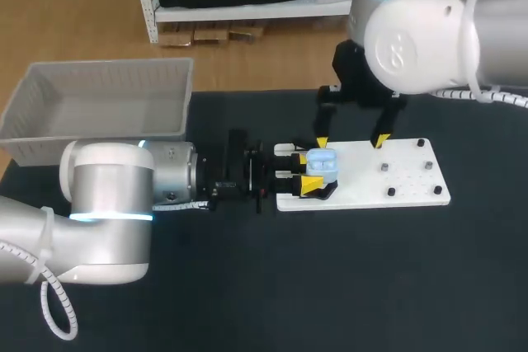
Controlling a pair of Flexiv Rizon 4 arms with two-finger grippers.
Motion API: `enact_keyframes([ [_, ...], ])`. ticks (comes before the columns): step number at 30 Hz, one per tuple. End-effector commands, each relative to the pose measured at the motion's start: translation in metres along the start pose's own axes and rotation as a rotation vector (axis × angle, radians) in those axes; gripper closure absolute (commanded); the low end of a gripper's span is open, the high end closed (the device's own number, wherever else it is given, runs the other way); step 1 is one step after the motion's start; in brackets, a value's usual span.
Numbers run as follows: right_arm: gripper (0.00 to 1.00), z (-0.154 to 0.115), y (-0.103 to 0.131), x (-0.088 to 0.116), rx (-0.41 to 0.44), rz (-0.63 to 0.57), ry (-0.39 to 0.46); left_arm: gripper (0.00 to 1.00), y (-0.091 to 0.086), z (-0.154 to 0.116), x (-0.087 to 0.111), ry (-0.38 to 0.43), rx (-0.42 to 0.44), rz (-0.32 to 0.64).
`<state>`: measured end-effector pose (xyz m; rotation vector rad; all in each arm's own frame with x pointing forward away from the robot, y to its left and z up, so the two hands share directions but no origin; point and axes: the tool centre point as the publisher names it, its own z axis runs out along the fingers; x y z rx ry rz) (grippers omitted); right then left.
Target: Pick up each earbud case from the left stands, insert the matching earbuds, close the lid, and place the case in the box.
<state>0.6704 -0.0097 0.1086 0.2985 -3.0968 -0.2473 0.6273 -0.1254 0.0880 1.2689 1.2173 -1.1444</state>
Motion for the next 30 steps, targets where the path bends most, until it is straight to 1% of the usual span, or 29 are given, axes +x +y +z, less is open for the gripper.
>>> enact_keyframes([
  [1,0.0,0.0,-0.005,0.008,-0.027,-0.005,0.013,1.0,-0.001,0.001,0.0,0.0,-0.008,0.002],
  [3,0.0,0.001,-0.004,0.013,-0.044,-0.011,0.022,1.0,-0.001,0.001,0.0,0.0,-0.008,0.002],
  [6,0.0,0.002,0.001,0.022,-0.048,-0.019,0.031,1.0,-0.001,0.001,0.0,0.0,-0.008,0.002],
  [11,0.0,-0.002,0.001,0.026,-0.058,-0.025,0.03,1.0,-0.001,0.001,0.0,0.0,-0.008,0.002],
  [14,0.0,-0.01,-0.002,0.026,-0.045,-0.02,-0.013,1.0,-0.001,0.001,0.0,0.0,-0.008,0.002],
  [20,0.0,-0.039,-0.007,0.028,-0.054,-0.007,-0.146,1.0,-0.001,0.001,0.0,0.0,-0.008,0.002],
  [24,0.0,-0.057,-0.015,0.032,-0.108,-0.002,-0.21,1.0,-0.001,0.001,0.0,0.0,-0.008,0.002],
  [25,0.0,-0.061,-0.016,0.034,-0.129,0.001,-0.222,1.0,0.0,-0.004,-0.004,0.003,-0.018,0.011],
  [30,0.0,-0.061,-0.016,0.034,-0.129,0.001,-0.222,1.0,0.011,-0.035,-0.023,0.033,-0.09,0.063],
])
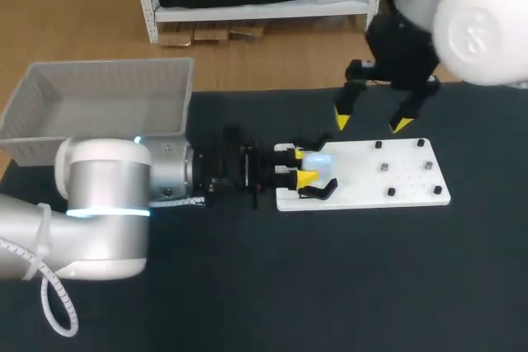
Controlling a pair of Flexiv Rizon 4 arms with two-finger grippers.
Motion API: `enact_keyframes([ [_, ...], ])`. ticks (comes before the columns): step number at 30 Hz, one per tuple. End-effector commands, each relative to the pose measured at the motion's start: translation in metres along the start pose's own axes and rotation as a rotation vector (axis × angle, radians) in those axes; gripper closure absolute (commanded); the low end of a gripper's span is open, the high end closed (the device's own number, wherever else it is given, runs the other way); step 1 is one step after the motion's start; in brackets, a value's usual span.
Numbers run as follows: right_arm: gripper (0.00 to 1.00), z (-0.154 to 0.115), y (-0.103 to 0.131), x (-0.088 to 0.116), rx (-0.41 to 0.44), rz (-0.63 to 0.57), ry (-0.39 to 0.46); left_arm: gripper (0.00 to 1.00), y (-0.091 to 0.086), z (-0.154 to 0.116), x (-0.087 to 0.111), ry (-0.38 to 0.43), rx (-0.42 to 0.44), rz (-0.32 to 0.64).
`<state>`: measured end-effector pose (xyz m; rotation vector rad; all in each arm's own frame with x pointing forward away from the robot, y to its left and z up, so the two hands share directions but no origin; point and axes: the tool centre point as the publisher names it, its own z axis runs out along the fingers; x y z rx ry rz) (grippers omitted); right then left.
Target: Pick up each earbud case from the left stands, insert the matching earbuds, close the lid, and place the case in the box.
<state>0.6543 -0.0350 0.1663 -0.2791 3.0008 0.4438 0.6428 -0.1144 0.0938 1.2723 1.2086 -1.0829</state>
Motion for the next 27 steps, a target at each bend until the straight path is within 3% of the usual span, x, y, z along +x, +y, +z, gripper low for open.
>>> enact_keyframes([
  [1,0.0,-0.002,-0.004,0.013,-0.007,0.0,-0.094,1.0,-0.001,-0.032,-0.024,0.031,-0.071,0.036],
  [12,0.0,-0.002,-0.004,0.013,-0.007,0.0,-0.094,1.0,0.036,-0.124,-0.075,0.197,-0.263,0.162],
  [17,0.0,-0.002,-0.004,0.013,-0.007,0.0,-0.094,1.0,0.056,-0.162,-0.096,0.307,-0.35,0.198],
  [22,0.0,-0.002,-0.004,0.013,-0.007,0.0,-0.094,1.0,0.074,-0.203,-0.111,0.416,-0.438,0.185],
  [27,0.0,-0.002,-0.004,0.013,-0.007,0.0,-0.094,1.0,0.088,-0.24,-0.107,0.547,-0.502,0.133],
])
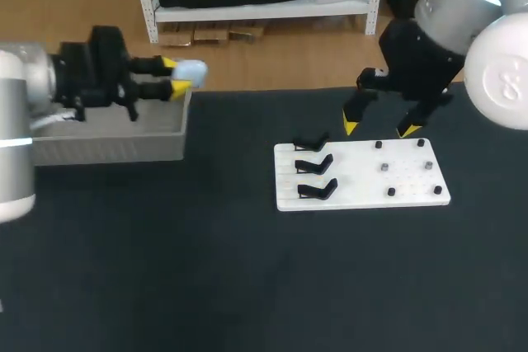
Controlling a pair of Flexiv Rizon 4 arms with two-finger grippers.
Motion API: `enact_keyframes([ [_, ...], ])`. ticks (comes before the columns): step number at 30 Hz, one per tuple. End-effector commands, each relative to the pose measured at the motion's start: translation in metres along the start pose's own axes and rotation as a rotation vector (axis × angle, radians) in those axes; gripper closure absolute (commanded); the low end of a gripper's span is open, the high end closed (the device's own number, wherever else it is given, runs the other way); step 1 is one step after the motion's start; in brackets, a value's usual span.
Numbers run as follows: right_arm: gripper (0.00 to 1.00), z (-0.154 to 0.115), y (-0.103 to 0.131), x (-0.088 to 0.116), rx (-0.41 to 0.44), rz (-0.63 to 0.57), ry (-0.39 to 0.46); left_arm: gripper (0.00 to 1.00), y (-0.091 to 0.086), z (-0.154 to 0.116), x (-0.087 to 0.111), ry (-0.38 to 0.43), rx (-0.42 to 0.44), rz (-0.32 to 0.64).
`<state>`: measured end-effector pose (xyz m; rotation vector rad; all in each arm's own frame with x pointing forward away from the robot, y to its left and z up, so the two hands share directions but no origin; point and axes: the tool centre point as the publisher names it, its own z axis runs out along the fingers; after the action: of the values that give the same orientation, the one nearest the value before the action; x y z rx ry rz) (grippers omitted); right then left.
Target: Pick up each earbud case from the left stands, insert the matching earbuds, close the lid, and place the case in the box.
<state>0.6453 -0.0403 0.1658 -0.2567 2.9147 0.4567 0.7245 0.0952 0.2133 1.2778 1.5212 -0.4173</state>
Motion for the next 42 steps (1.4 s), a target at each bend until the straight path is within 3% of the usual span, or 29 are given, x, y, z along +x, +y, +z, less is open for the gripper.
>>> enact_keyframes([
  [1,0.0,-0.001,0.0,0.003,0.002,0.002,-0.007,1.0,0.004,-0.033,0.007,0.155,-0.078,-0.032],
  [5,0.0,-0.001,0.0,0.003,0.002,0.002,-0.007,1.0,0.018,-0.036,0.037,0.226,-0.101,-0.095],
  [11,0.0,-0.001,0.0,0.003,0.002,0.002,-0.007,1.0,0.041,-0.026,0.086,0.212,-0.171,-0.241],
  [17,0.0,-0.001,0.0,0.003,0.002,0.002,-0.007,1.0,0.068,-0.007,0.118,0.205,-0.196,-0.335],
  [24,0.0,-0.001,0.0,0.003,0.002,0.002,-0.007,1.0,0.085,0.011,0.146,0.202,-0.194,-0.426],
  [32,0.0,-0.001,0.0,0.003,0.002,0.002,-0.007,1.0,0.09,0.013,0.154,0.236,-0.189,-0.454],
  [34,0.0,-0.001,0.0,0.003,0.002,0.002,-0.007,0.52,0.091,0.011,0.155,0.244,-0.192,-0.455],
  [35,0.0,-0.001,0.0,0.003,0.002,0.002,-0.007,0.09,0.091,0.01,0.156,0.245,-0.193,-0.456],
  [36,0.0,-0.001,0.0,0.003,0.002,0.002,-0.007,0.0,0.092,0.008,0.156,0.248,-0.195,-0.456],
  [42,0.0,-0.001,0.0,0.003,0.002,0.002,-0.007,0.0,0.09,-0.003,0.15,0.266,-0.217,-0.425],
])
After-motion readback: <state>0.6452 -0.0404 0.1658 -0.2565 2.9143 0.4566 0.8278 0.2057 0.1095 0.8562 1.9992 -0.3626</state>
